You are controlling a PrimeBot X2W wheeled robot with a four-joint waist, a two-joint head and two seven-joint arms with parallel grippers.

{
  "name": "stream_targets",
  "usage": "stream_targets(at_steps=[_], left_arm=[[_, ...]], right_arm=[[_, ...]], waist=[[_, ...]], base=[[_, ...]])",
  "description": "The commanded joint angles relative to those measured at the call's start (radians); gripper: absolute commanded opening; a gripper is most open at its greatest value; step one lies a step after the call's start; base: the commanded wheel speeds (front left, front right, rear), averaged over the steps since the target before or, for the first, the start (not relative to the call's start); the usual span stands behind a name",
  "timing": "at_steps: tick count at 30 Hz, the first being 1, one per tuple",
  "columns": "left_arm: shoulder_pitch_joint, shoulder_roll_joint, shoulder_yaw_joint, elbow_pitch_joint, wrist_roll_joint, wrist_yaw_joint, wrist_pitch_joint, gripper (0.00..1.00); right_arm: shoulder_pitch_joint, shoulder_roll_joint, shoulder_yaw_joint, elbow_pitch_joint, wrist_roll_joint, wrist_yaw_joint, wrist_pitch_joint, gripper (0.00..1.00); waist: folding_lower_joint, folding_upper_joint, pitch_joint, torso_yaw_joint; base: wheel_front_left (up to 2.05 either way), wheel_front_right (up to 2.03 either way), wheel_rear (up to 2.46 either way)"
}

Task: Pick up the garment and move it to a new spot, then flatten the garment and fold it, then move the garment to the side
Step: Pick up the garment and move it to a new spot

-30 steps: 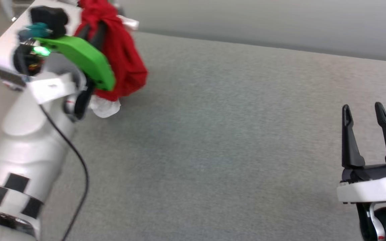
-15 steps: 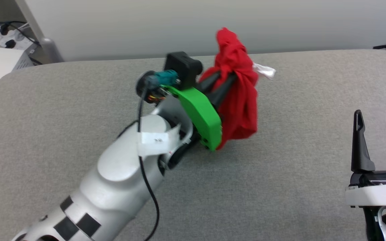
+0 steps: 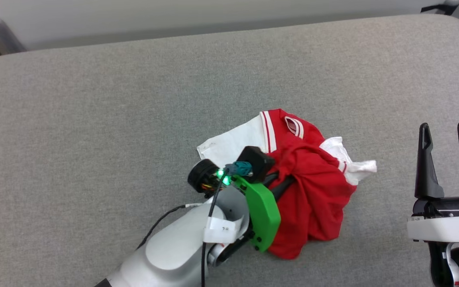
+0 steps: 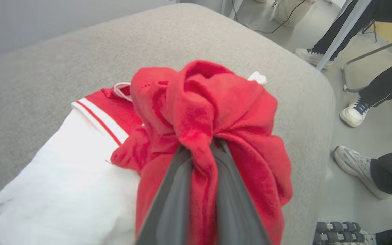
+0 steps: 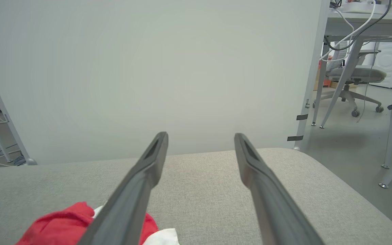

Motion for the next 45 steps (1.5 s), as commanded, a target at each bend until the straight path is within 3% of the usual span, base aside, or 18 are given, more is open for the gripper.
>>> stream_targets(at_steps=[1, 6, 7, 8, 9, 17, 18, 19, 26, 33, 39, 45], left_arm=[[0.021, 0.018, 0.007, 0.025, 0.005, 0.008, -0.012, 0.00], [0.047, 0.037, 0.009, 0.102, -0.001, 0.008, -0.034, 0.00], [0.053, 0.034, 0.012, 0.114, -0.005, 0.005, -0.048, 0.07], [0.057, 0.032, 0.015, 0.120, -0.006, 0.005, -0.062, 0.44], [0.063, 0.029, 0.021, 0.124, -0.007, 0.005, -0.088, 1.00], [0.136, 0.016, 0.106, 0.080, -0.020, 0.041, -0.300, 1.00], [0.148, 0.019, 0.125, 0.064, -0.019, 0.052, -0.312, 1.00], [0.195, 0.035, 0.206, -0.003, 0.007, 0.088, -0.330, 1.00], [0.328, 0.046, 0.435, -0.149, 0.116, 0.139, -0.332, 1.00], [0.447, 0.062, 0.607, -0.206, 0.201, 0.146, -0.332, 1.00], [0.516, 0.092, 0.664, -0.223, 0.231, 0.141, -0.332, 1.00], [0.568, 0.126, 0.653, -0.240, 0.245, 0.142, -0.321, 1.00]], right_arm=[[-0.019, -0.001, 0.001, 0.007, 0.015, -0.001, -0.010, 1.00], [-0.031, -0.001, 0.004, 0.023, 0.008, -0.001, -0.016, 1.00], [-0.032, -0.001, 0.003, 0.027, 0.006, -0.001, -0.015, 1.00], [-0.032, -0.001, 0.002, 0.028, 0.002, -0.001, -0.014, 1.00], [-0.032, -0.001, 0.003, 0.030, -0.003, -0.001, -0.010, 1.00], [0.009, -0.001, -0.005, 0.027, -0.037, -0.001, 0.045, 1.00], [0.017, -0.001, -0.006, 0.025, -0.040, -0.001, 0.053, 1.00], [0.040, -0.001, -0.009, 0.011, -0.046, -0.001, 0.084, 1.00], [0.072, -0.001, -0.001, 0.006, -0.050, -0.001, 0.125, 1.00], [0.108, -0.001, 0.000, 0.011, -0.048, -0.001, 0.148, 1.00], [0.139, -0.001, -0.003, 0.016, -0.048, -0.001, 0.160, 1.00], [0.177, -0.001, -0.003, 0.018, -0.041, -0.001, 0.170, 1.00]], waist=[[0.0001, -0.0001, 0.053, -0.010], [0.0001, -0.0001, 0.060, 0.016], [0.0001, -0.0001, 0.053, 0.025], [0.0001, -0.0001, 0.047, 0.032], [0.0001, -0.0001, 0.036, 0.042], [0.0001, -0.0001, -0.087, 0.137], [0.0001, -0.0001, -0.099, 0.148], [0.0001, -0.0001, -0.128, 0.186], [0.0001, -0.0001, -0.156, 0.231], [0.0001, -0.0001, -0.188, 0.257], [0.0001, -0.0001, -0.204, 0.255], [0.0001, -0.0001, -0.219, 0.240]], base=[[0.00, 0.00, 0.00], [0.00, 0.00, 0.00], [0.00, 0.00, 0.00], [0.00, 0.00, 0.00], [0.00, 0.00, 0.00], [0.00, 0.00, 0.00], [0.00, 0.00, 0.00], [0.00, 0.00, 0.00], [0.00, 0.00, 0.00], [0.00, 0.00, 0.00], [0.00, 0.00, 0.00], [0.00, 0.00, 0.00]])
